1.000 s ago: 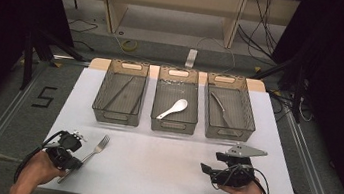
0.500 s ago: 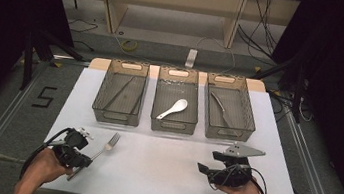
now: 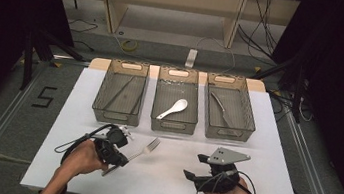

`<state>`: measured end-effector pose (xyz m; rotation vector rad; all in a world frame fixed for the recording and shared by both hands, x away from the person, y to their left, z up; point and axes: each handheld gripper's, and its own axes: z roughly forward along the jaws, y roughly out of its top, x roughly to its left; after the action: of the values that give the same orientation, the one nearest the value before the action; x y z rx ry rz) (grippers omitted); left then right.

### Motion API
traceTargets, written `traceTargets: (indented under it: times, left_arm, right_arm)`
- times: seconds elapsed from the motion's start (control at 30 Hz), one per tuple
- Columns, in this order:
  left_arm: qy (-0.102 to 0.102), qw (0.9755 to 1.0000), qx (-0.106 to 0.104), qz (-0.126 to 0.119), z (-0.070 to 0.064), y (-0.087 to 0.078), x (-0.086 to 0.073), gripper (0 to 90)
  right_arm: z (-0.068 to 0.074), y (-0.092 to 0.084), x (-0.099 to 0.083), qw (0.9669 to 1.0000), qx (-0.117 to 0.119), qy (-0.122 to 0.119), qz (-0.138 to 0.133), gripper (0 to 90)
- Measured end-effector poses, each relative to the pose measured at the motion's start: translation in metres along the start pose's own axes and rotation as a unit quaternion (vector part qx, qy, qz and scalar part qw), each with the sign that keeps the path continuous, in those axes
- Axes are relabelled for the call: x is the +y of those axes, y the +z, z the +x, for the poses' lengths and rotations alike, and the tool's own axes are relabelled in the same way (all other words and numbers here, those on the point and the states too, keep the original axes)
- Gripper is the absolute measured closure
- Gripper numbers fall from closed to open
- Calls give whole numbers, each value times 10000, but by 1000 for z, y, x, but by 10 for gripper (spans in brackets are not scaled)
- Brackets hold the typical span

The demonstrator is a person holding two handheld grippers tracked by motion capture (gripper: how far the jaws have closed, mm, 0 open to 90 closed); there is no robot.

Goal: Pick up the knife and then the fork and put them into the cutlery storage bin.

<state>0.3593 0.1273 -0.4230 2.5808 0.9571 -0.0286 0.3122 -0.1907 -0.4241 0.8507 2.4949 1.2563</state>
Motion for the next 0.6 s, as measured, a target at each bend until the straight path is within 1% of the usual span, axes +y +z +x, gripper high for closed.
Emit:
traceTargets:
  times: [0.03, 0.07, 0.1, 0.2, 0.27, 0.33, 0.37, 0.4, 0.47, 0.53, 0.6]
  left_arm:
    - [114, 9999, -48, 47, -3, 1, 5, 823]
    - [138, 9999, -94, 35, -6, 3, 8, 823]
    - [231, 9996, -148, 64, -9, 4, 13, 823]
    - [390, 9990, -186, 141, -17, 9, 22, 823]
    - [406, 9987, -293, 113, -20, 11, 28, 823]
    - [446, 9982, -360, 147, -24, 15, 32, 823]
    - [446, 9982, -360, 147, -24, 15, 32, 823]
    - [490, 9979, -383, 179, -27, 19, 35, 823]
    - [526, 9976, -405, 188, -30, 19, 36, 823]
    - [601, 9971, -433, 193, -33, 17, 36, 823]
    - [636, 9966, -488, 172, -36, 15, 37, 823]
  right_arm:
    - [2, 1, 0, 10000, 11, -76, 18, 308]
    - [4, 2, 1, 9999, 17, -109, 40, 309]
    - [5, 3, 1, 9999, 24, -151, 42, 308]
    - [11, 5, 3, 9996, -12, -279, 84, 309]
    - [14, 7, 4, 9992, -64, -367, 131, 310]
    - [18, 8, 5, 9987, -98, -471, 151, 311]
    - [20, 9, 5, 9985, -89, -519, 160, 311]
    - [21, 9, 5, 9982, -90, -569, 180, 311]
    - [24, 10, 6, 9973, -116, -697, 194, 311]
    - [26, 11, 7, 9972, -70, -723, 191, 311]
    - [29, 14, 9, 9965, -48, -814, 208, 311]
